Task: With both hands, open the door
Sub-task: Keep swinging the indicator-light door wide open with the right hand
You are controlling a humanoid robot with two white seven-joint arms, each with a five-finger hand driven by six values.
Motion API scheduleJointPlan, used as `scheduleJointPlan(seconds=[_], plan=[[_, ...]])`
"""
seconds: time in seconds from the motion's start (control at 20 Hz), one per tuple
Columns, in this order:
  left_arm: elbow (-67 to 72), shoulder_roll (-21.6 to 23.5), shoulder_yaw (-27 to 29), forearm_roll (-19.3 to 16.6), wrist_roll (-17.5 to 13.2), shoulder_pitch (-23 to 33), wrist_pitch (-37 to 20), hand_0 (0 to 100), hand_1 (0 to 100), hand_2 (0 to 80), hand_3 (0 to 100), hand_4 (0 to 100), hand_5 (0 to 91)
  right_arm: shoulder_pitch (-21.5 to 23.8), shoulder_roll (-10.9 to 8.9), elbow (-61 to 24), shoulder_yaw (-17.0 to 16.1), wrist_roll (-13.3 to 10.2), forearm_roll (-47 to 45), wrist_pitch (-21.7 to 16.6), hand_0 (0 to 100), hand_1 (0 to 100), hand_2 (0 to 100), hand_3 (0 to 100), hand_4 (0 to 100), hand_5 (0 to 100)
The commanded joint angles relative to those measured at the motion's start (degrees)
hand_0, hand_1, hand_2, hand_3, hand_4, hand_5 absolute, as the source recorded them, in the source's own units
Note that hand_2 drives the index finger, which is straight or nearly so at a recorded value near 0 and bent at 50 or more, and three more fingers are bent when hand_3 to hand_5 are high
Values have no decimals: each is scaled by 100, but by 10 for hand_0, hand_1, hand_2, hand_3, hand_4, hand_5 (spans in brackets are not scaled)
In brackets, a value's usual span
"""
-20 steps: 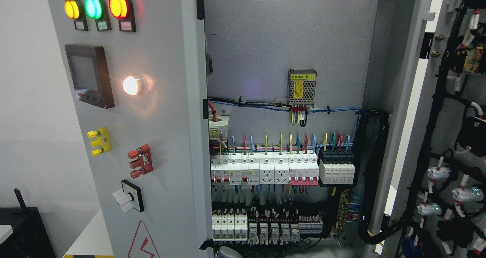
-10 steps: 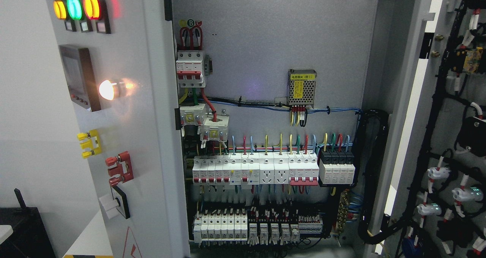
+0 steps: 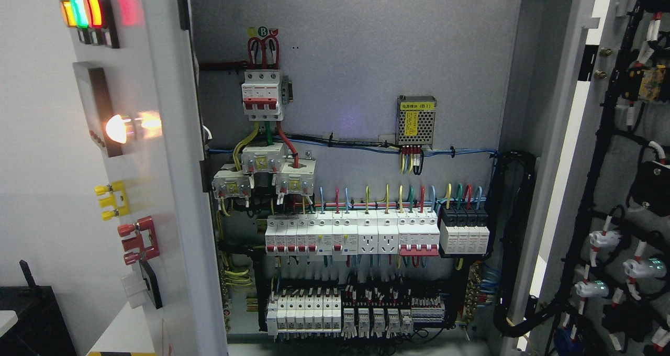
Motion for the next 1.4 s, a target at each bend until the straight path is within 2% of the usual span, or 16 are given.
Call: scheduleJointPlan(seconds=[0.0, 0.4, 0.85, 1.35], plan=[[0, 0, 0, 114, 0, 0, -2, 0, 0, 0, 0, 30, 0, -9, 114, -67, 331, -4, 3, 0, 107, 0, 0, 0, 0, 0], [0, 0, 0, 114, 0, 0, -2, 0, 0, 0, 0, 30, 0, -44, 298, -49, 515, -13, 56, 0, 107, 0, 0, 0, 0, 0], [0, 0, 0, 114, 0, 0, -2, 0, 0, 0, 0, 31, 0, -70, 395, 21, 762, -66, 337, 9, 107, 0, 0, 0, 0, 0], [0, 0, 0, 114, 0, 0, -2, 0, 0, 0, 0, 31, 0, -184, 781, 100, 876, -109, 618, 18, 107, 0, 0, 0, 0, 0]])
